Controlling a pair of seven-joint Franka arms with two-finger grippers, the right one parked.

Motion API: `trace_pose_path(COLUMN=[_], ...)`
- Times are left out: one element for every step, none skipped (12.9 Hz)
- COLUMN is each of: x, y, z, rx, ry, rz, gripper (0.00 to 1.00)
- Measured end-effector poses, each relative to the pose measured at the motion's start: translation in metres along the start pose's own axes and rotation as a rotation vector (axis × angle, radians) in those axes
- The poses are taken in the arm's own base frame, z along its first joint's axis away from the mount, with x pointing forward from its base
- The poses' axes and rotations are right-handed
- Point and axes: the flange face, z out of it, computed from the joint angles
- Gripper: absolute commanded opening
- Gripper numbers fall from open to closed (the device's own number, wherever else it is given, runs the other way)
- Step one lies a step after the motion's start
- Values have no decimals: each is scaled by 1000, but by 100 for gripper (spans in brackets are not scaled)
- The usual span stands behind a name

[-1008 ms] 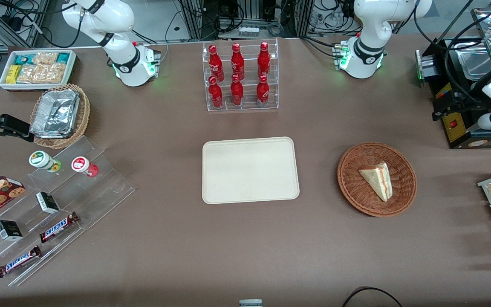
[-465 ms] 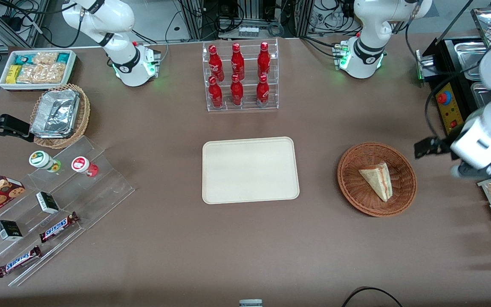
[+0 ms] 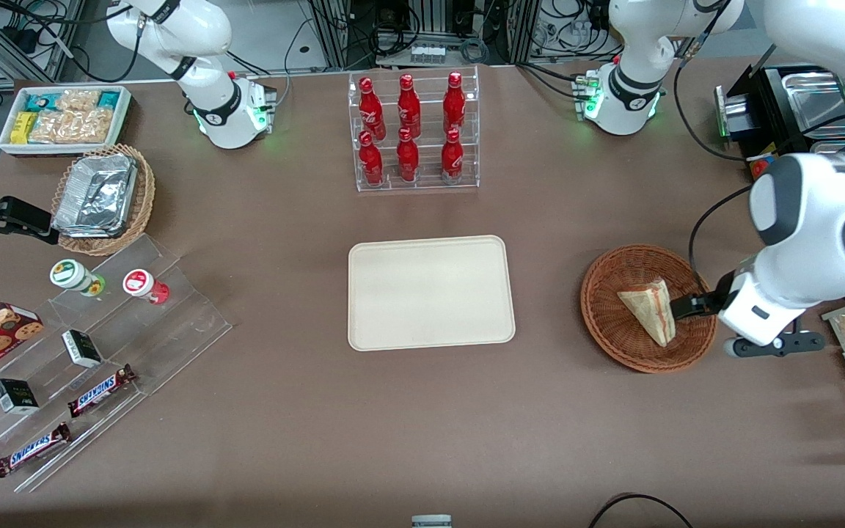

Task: Place sandwich from basket to tray
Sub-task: 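Lower the open left gripper over the wrapped sandwich in the wicker basket, then close the left gripper on the sandwich and lift it from the basket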

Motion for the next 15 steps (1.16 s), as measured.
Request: trace_pose_path(x=[-2, -6, -11, -15, -19, -24, -29, -36, -42, -48, -53, -59, -63, -68, -71], y=[1, 4, 8, 11, 13, 13, 11, 9, 6, 4, 3, 1, 0, -1, -2], z=[12, 23, 33, 42, 51, 61, 72, 83, 94, 104, 113, 121, 128, 135, 141], rx=[0, 3, 12, 21, 25, 23, 20, 18, 17, 18, 20, 20, 19, 18, 15], ry=[4, 2, -5, -9, -6, 3, 11, 16, 16, 13, 8, 6, 7, 9, 14], rz=[-68, -125, -157, -179, -199, -214, -223, -231, -237, -244, -247, -248, -248, -249, -251], gripper=[100, 100, 100, 100, 100, 100, 100, 100, 100, 100, 100, 100, 100, 100, 100])
